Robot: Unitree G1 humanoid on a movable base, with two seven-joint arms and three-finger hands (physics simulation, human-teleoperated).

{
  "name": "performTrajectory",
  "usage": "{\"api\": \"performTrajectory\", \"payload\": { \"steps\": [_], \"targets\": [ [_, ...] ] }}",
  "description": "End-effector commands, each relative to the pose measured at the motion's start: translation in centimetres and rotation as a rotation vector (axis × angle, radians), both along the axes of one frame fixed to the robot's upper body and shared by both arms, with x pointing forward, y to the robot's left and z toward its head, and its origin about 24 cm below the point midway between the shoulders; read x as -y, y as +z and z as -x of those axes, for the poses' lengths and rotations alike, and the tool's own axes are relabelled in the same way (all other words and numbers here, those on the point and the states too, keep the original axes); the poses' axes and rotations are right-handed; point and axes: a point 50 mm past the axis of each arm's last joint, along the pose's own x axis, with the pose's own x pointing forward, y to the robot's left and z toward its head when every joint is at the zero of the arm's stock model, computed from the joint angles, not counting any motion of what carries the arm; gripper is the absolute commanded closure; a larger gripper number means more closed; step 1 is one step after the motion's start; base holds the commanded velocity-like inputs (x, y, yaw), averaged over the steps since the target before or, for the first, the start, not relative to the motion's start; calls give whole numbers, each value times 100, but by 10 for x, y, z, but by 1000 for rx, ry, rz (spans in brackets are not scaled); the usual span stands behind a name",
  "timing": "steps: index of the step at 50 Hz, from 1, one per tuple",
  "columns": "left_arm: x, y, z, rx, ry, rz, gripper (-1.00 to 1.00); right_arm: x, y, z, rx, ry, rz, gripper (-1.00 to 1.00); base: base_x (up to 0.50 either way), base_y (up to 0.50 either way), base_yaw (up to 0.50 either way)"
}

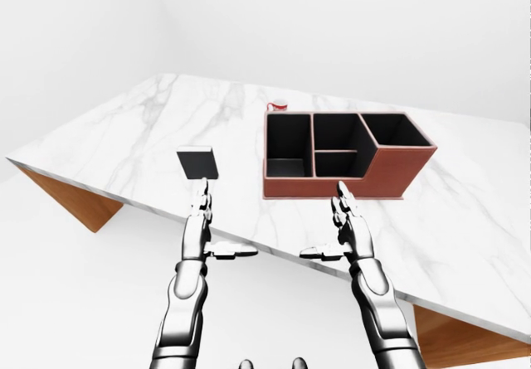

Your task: Pick up the book and place it in the right compartment of the caddy.

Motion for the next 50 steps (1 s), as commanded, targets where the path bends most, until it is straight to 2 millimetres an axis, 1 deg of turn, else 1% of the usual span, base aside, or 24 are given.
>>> {"api": "performTrajectory", "payload": {
  "steps": [1,5,10,13,25,34,42,44,50],
  "targets": [
    [0,-1,0,-1,0,-5,-100,-1,0,0,-2,4,-1,-100,10,-25,0],
    [0,-2,0,-1,-1,-5,-100,-3,0,0,2,13,9,-100,6,-15,0],
    [0,-2,0,-1,-1,-7,-100,-6,-4,2,-18,30,26,-100,0,0,0],
    [0,-1,0,-1,-1,-5,-100,-4,-2,1,-6,22,24,-100,0,0,0],
    [0,-2,0,0,-3,-6,-100,-4,-5,1,-20,15,19,-100,0,0,0],
    [-1,1,0,7,-2,-4,-100,-4,1,2,5,15,18,-100,0,0,0],
    [-7,9,-1,27,15,-1,-100,-1,9,0,40,5,8,-100,0,0,0],
    [-10,14,-2,41,23,-2,-100,1,14,-1,55,-3,3,-100,0,0,0],
    [-14,26,0,83,42,-8,-100,1,18,-1,67,-11,7,-100,0,0,0]
  ]
}}
